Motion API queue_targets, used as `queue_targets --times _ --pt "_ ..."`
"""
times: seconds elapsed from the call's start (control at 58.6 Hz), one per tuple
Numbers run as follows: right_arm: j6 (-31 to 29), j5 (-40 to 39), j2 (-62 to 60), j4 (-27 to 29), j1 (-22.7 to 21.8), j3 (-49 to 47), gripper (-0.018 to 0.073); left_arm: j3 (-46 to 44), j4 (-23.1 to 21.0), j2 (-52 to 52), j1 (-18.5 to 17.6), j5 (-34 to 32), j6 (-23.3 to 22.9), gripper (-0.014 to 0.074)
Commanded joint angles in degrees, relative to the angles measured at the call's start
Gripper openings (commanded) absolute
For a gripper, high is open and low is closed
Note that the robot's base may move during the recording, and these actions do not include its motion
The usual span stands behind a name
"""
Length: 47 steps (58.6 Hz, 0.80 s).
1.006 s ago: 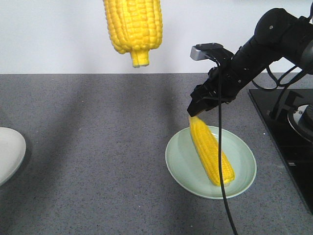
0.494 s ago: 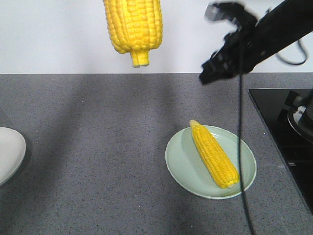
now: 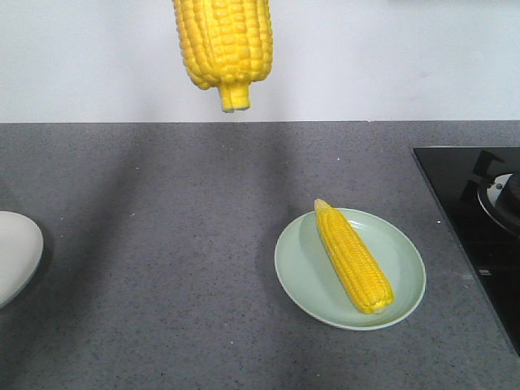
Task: Distribute corn equally
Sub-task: 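Open the right gripper and raise it away from the plate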
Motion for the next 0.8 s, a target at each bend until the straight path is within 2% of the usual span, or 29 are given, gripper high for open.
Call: queue_targets --times 0.0,0.205,0.358,0.597,0.699,0.784 --pt "1.83 -1.64 -5.55 -0.89 -0.36 -1.24 -0.0006 -1.08 -2.76 -2.57 -0.12 -1.78 -0.55 -0.0007" --pt "4.55 -0.49 -14.94 -5.96 -0.36 -1.24 -0.0006 -1.08 -2.82 -2.57 -0.12 -1.96 -0.55 -0.0007" --pt "6.84 0.67 -17.49 -9.08 -0.36 -1.24 -0.0006 -1.08 -2.77 -2.57 -0.12 -2.12 -0.55 -0.0007" --pt "6.89 0.87 -17.57 -6.98 -0.36 -1.24 -0.0006 -1.08 -2.23 -2.57 -0.12 -1.76 -0.55 -0.0007" --pt "6.6 0.87 -17.47 -6.89 -0.36 -1.24 -0.0006 -1.08 1.79 -2.62 0.04 -1.76 -0.55 -0.0007" --pt "6.6 1.29 -17.48 -6.95 -0.36 -1.24 -0.0006 -1.08 8.2 -2.62 0.04 -1.76 -0.63 -0.0007"
